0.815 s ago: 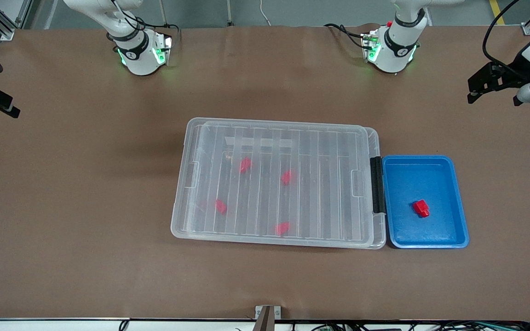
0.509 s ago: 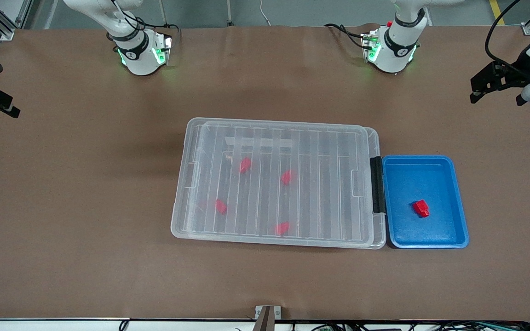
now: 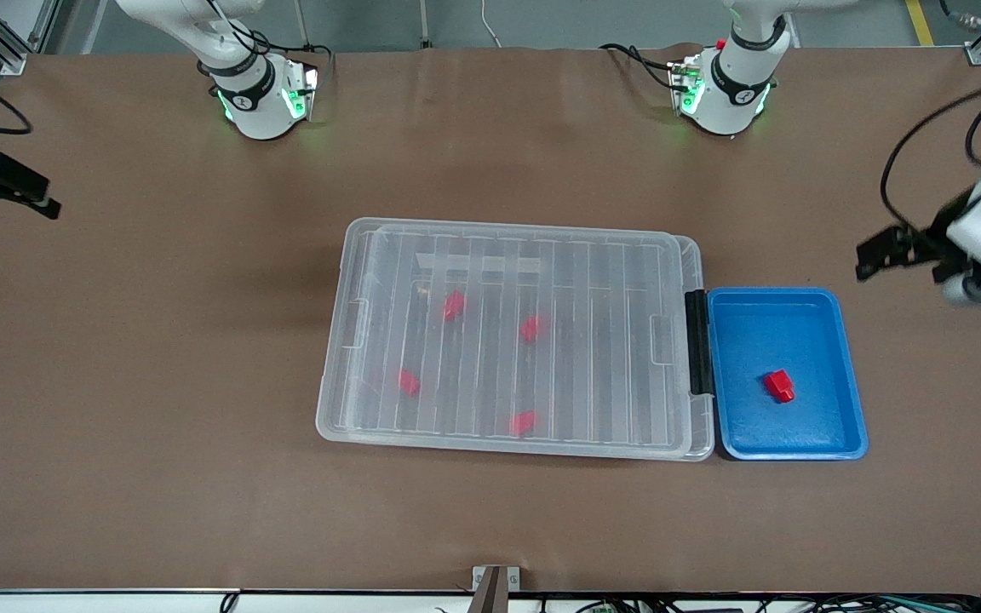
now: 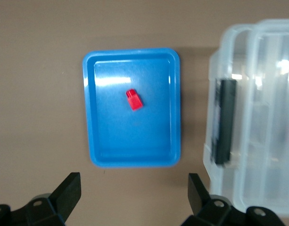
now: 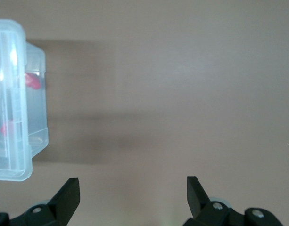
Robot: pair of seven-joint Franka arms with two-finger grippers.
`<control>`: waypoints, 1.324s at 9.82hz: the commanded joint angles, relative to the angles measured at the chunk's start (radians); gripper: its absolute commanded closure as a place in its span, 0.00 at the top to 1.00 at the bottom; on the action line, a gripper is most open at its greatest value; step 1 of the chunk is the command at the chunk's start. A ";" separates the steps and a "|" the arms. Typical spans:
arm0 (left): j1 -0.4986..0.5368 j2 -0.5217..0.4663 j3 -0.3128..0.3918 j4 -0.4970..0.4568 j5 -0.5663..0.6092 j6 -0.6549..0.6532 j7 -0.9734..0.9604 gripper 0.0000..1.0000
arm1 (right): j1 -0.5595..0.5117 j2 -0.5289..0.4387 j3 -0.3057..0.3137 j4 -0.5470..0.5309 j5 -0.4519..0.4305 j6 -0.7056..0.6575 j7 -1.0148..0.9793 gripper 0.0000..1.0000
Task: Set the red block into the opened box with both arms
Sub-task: 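Reach the left gripper to the red block while the right gripper reaches the lid, then grasp the red block with the left gripper while the right gripper grips the lid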
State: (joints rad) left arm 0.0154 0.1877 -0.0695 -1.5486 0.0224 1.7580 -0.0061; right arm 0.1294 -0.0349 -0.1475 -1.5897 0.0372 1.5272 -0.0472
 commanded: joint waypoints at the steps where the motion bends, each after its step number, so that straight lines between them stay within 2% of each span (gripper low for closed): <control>1: -0.002 0.131 0.001 -0.082 0.014 0.194 -0.011 1.00 | 0.119 0.087 -0.001 -0.001 0.018 0.066 0.080 1.00; 2: 0.001 0.210 0.001 -0.105 0.016 0.292 -0.011 1.00 | 0.190 0.149 -0.001 -0.003 0.021 0.130 0.136 1.00; 4: 0.018 0.329 0.001 -0.108 0.014 0.375 -0.034 1.00 | 0.286 0.292 -0.001 -0.010 0.021 0.274 0.191 1.00; 5: 0.027 0.378 0.001 -0.110 0.016 0.415 -0.058 1.00 | 0.308 0.334 -0.001 -0.025 0.026 0.350 0.202 1.00; 7: 0.038 0.450 0.002 -0.110 0.014 0.477 -0.064 1.00 | 0.326 0.382 -0.001 -0.070 0.026 0.474 0.202 1.00; 9: 0.038 0.498 0.002 -0.110 0.016 0.500 -0.132 0.98 | 0.343 0.406 0.000 -0.076 0.027 0.501 0.202 1.00; 11: 0.034 0.527 0.002 -0.113 0.016 0.512 -0.163 0.90 | 0.351 0.420 0.002 -0.105 0.029 0.548 0.204 1.00; 12: 0.040 0.527 0.002 -0.123 0.016 0.512 -0.163 0.81 | 0.352 0.425 0.009 -0.116 0.029 0.562 0.204 1.00; 13: 0.041 0.533 0.001 -0.123 0.017 0.512 -0.163 0.63 | 0.352 0.432 0.013 -0.116 0.035 0.565 0.204 1.00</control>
State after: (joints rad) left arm 0.0539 0.6972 -0.0690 -1.6592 0.0235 2.2480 -0.1541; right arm 0.4760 0.3994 -0.1351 -1.6859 0.0495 2.0728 0.1512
